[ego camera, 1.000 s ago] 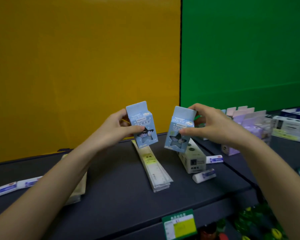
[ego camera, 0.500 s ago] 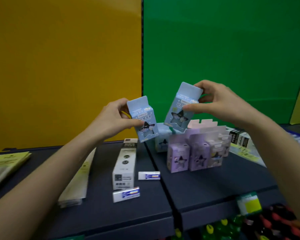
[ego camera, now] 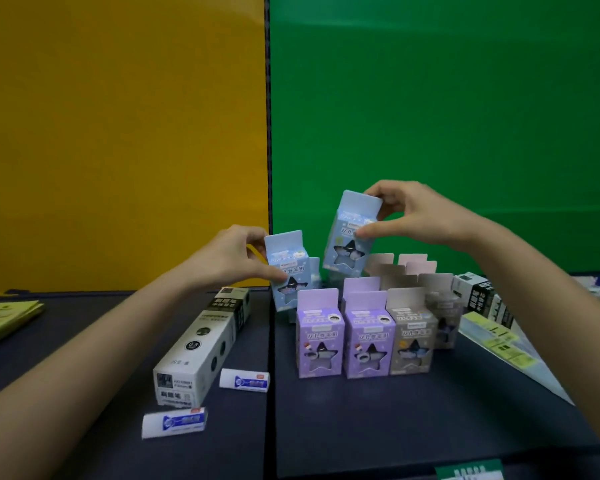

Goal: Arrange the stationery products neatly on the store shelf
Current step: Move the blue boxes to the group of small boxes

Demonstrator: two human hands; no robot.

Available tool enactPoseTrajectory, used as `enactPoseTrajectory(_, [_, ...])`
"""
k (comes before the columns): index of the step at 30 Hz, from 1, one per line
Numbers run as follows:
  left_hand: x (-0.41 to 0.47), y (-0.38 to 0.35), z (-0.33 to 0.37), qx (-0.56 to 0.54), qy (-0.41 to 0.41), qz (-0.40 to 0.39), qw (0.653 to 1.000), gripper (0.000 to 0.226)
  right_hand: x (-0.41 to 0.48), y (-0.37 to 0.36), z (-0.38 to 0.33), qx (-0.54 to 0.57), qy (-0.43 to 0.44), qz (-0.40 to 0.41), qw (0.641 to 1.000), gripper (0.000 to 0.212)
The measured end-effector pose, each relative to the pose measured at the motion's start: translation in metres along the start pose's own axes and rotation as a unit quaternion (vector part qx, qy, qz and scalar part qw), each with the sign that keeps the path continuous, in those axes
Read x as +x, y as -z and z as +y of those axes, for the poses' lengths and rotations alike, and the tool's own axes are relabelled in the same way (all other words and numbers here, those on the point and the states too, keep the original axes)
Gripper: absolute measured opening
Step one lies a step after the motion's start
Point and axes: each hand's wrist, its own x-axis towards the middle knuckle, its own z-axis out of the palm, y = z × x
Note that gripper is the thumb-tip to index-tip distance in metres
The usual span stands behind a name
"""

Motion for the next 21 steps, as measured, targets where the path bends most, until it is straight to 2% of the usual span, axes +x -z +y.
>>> enactPoseTrajectory(10, [0.016,-0.021,-0.011,-0.009,0.018,-0.033,0.999,0.025,0.021,0.004,0.017,0.022,0.029,-0.027,0.999,0.037])
enactPoseTrajectory(15, [0.022,-0.029,-0.018,0.015,0.012,-0.060,0.998,0.035,0.019,-0.004,0.025,-0.019,0.023,-0.086,0.996,0.035])
enactPoseTrajectory(21, [0.026,-0.039,-0.019,0.019,-0.008,-0.081,0.996,0.034,0.020,-0.010,0.035,-0.051,-0.009,-0.151,0.987,0.034])
